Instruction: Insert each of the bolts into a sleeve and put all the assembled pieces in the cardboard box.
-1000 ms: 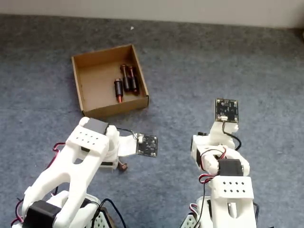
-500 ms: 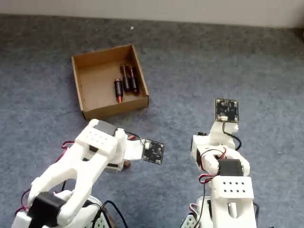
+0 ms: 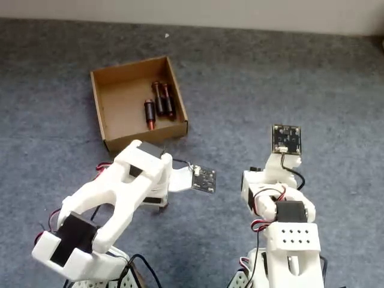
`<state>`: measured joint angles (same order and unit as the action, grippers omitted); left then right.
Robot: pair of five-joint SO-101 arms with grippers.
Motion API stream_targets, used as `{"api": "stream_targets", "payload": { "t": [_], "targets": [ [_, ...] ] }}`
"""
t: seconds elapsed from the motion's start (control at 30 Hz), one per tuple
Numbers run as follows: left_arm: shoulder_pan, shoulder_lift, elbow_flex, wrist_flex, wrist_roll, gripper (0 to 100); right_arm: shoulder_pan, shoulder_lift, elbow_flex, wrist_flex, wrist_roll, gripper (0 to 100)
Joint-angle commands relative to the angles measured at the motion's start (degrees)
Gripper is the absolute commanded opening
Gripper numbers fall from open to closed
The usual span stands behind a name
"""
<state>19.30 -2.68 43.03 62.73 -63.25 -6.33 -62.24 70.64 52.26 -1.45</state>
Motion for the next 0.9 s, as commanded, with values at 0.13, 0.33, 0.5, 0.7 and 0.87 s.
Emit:
{"api": "stream_targets", "payload": {
  "t": [0.13,0.33,0.5,0.7,0.87],
  "targets": [
    [-0.75,-1.27,-3.91,3.43,3.69,0,0.66,-1.19,-0.48,-1.36,-0.18,0.4],
    [-0.75,-11.91,-5.85,7.47,8.62,0,0.66,-1.19,-0.48,-1.36,-0.18,0.4],
    [-1.01,-25.8,-5.93,10.2,11.34,0,0.66,-1.19,-0.48,-1.36,-0.18,0.4],
    [-2.15,-38.73,-5.41,12.31,17.23,0,0.66,-1.19,-0.48,-1.36,-0.18,0.4],
    [-4.79,-44.97,-4.0,12.04,25.23,0,0.57,-1.54,-0.57,-1.1,-0.18,0.4]
  ]
}}
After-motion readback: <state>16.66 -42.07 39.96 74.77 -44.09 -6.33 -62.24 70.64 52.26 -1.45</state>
